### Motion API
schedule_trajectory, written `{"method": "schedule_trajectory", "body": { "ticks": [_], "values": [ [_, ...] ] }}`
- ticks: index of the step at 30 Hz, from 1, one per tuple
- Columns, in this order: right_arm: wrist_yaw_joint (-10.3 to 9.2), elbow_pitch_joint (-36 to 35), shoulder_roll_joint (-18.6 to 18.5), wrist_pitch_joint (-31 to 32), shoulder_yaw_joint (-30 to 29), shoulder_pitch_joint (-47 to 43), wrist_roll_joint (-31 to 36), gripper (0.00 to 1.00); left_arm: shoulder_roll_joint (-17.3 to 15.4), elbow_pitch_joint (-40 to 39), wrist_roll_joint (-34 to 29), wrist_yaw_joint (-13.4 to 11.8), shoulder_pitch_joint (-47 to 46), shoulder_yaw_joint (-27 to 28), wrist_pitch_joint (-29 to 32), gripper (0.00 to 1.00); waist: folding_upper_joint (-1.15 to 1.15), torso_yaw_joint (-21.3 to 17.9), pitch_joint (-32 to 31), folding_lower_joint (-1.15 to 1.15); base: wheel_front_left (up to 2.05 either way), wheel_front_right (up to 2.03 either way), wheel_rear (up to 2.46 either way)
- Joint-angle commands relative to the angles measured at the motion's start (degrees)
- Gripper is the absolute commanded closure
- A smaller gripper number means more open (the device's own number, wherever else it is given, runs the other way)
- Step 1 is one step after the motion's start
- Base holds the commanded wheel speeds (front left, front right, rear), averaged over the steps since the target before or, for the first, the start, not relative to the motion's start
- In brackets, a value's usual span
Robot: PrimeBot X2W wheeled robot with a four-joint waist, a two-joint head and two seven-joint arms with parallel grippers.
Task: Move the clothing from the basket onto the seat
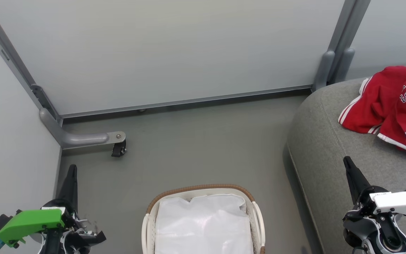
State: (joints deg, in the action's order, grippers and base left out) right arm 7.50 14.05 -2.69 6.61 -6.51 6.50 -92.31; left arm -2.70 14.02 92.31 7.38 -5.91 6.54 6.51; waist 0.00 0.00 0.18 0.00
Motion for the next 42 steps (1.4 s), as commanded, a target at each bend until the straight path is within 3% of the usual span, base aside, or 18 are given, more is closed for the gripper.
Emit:
{"method": "schedule_trajectory", "body": {
  "ticks": [1,42],
  "values": [
    [-0.02,-0.2,-0.4,0.1,-0.1,-0.6,-0.2,1.0,-0.3,-0.1,0.2,0.2,-0.6,0.1,0.2,1.0,0.0,0.0,0.0,0.0,0.0,0.0,0.0],
    [-0.02,-0.2,-0.4,0.1,-0.1,-0.6,-0.2,1.0,-0.3,-0.1,0.2,0.2,-0.6,0.1,0.2,1.0,0.0,0.0,0.0,0.0,0.0,0.0,0.0]
  ]
}}
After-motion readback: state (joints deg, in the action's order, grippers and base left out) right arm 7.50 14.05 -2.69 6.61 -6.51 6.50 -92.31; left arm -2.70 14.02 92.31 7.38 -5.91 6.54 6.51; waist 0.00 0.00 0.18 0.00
